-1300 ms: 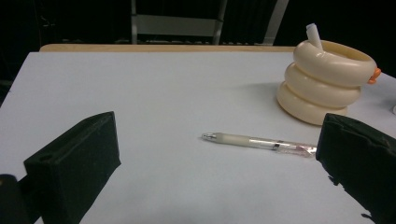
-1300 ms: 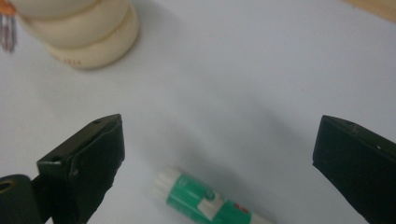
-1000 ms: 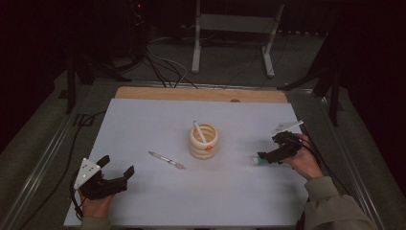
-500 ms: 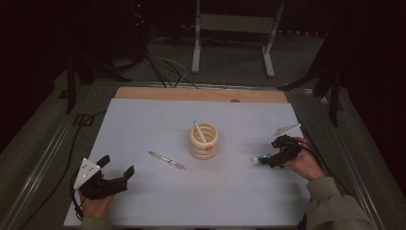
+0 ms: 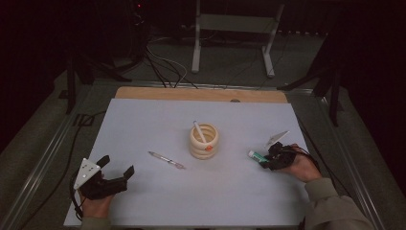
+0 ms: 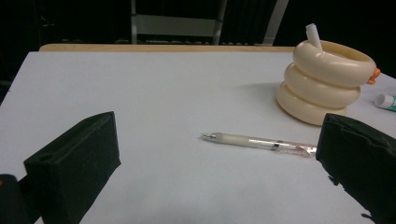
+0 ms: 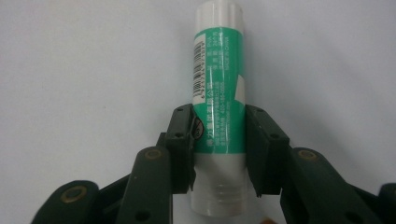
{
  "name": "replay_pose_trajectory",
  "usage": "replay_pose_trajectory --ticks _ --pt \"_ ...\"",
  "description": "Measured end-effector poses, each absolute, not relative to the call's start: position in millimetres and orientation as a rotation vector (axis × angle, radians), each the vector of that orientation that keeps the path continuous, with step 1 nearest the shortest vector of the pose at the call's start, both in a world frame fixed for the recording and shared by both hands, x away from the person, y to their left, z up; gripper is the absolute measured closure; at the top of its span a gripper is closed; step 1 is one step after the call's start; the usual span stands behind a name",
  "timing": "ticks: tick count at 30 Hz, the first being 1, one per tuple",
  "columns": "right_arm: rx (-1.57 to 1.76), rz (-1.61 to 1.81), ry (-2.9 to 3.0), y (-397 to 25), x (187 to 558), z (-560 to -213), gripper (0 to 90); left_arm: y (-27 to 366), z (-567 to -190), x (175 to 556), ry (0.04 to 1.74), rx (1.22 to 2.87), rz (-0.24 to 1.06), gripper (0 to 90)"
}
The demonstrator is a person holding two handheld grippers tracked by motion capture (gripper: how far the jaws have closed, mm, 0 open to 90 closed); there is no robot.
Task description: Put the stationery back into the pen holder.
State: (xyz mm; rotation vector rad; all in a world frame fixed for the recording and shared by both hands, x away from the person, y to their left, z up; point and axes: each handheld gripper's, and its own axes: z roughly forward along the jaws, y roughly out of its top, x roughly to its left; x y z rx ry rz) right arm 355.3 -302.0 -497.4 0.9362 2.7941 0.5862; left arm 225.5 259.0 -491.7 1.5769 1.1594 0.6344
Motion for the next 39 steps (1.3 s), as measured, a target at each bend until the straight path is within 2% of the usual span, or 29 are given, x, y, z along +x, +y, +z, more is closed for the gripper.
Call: replay_pose_trajectory --ticks 20,39 --pt "1.053 0.528 2.741 -295 352 -496 65.6 260 -492 225 1.163 1.575 0.634 0.1" --pt "1.111 0.711 2.629 -296 348 -476 65.6 260 -493 226 1.165 1.576 0.629 0.1"
